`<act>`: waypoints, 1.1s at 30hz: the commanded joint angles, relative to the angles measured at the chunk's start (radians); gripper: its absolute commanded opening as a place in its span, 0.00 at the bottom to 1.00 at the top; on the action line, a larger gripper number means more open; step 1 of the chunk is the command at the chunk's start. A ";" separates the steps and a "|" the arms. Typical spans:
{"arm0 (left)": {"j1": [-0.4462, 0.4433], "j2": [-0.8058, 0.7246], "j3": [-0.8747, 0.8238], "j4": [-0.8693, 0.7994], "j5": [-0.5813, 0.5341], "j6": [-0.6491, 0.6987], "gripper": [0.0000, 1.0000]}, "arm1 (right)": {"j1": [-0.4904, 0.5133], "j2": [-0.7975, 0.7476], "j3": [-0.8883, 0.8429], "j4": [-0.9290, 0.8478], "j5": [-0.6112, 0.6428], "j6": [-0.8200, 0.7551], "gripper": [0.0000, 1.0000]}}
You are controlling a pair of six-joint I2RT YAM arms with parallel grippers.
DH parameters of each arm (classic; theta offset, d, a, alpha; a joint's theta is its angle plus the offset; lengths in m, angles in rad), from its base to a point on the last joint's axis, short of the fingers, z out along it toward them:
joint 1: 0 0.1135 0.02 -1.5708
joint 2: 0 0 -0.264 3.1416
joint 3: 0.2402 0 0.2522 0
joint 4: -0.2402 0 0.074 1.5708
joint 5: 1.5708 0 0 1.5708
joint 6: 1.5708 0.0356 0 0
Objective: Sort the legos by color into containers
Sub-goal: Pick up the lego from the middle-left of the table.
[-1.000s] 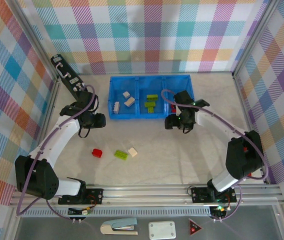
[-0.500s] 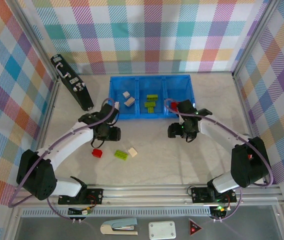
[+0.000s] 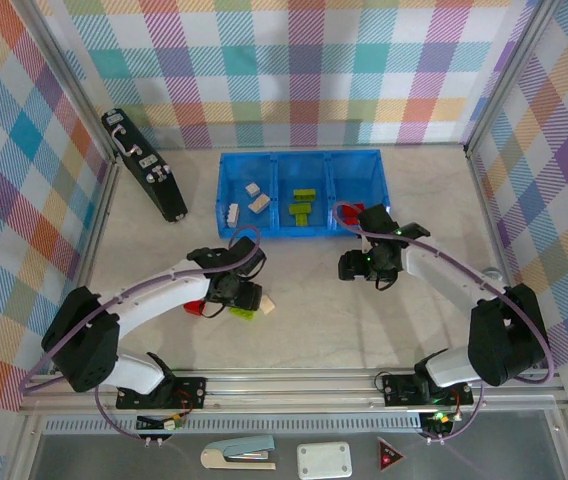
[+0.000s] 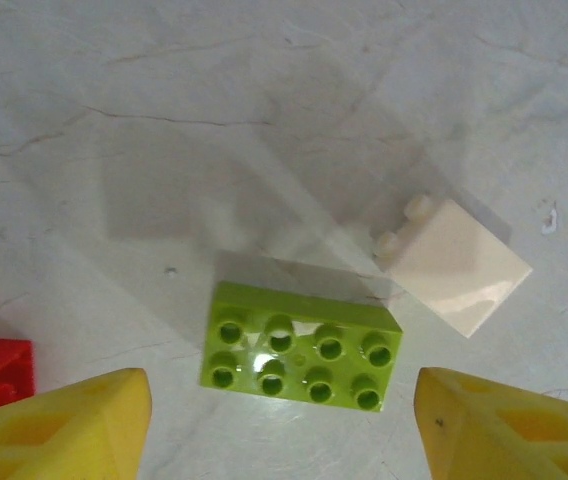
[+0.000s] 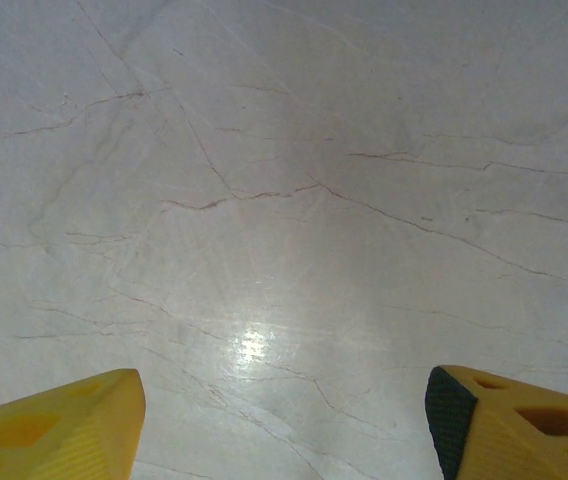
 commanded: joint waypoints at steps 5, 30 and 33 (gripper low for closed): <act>-0.063 0.090 -0.025 0.042 -0.016 -0.002 0.75 | 0.007 -0.037 -0.025 -0.019 -0.006 0.018 0.75; -0.082 0.169 -0.045 0.071 -0.057 -0.005 0.64 | 0.007 -0.066 -0.031 -0.040 -0.007 0.033 0.75; -0.082 0.166 -0.035 0.074 -0.081 0.004 0.64 | 0.007 -0.069 -0.033 -0.037 -0.005 0.034 0.75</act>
